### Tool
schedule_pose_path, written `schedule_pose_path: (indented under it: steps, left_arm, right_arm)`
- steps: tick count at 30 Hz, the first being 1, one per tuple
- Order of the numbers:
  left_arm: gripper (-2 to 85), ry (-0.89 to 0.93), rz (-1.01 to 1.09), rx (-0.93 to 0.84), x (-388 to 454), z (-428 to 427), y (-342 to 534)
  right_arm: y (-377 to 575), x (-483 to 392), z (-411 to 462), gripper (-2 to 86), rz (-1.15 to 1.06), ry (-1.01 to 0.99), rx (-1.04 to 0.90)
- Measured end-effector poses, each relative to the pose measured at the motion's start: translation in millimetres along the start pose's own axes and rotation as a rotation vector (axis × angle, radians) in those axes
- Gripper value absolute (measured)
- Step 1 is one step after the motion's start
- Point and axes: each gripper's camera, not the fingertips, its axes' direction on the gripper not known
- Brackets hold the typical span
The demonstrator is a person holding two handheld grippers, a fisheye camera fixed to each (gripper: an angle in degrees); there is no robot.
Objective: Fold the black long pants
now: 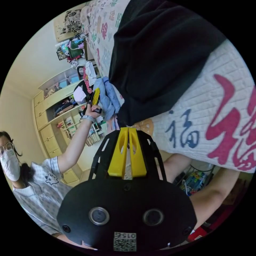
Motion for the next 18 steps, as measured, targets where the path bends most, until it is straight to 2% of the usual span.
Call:
schedule_pose_path:
  steps: [2, 5, 9, 14, 18]
  left_arm:
    - [-0.6, 0.008, 0.014, -0.002, -5.7, -0.5, -8.1]
    - [1.3, 0.078, 0.093, -0.212, -5.5, 15.7, -9.6]
    - [6.4, -0.007, 0.237, -0.472, -0.5, 38.5, 45.6]
    - [7.7, -0.032, 0.177, -0.617, -30.5, 63.4, 123.1]
    - [8.7, -0.077, 0.225, -0.68, -40.9, 81.3, 156.5]
  right_arm:
    - [-4.3, 2.6, -17.1, 0.6, 0.003, 0.052, 0.01]
    - [-13.7, -0.2, -42.6, 2.4, -0.016, 0.173, 0.022]
    - [-45.6, -35.6, -56.5, 6.1, -0.097, 0.265, 0.076]
    - [-116.8, -116.0, -5.2, 9.4, -0.303, 0.402, -0.008]
    - [-179.2, -177.8, 89.8, 11.9, -0.451, 0.485, -0.225]
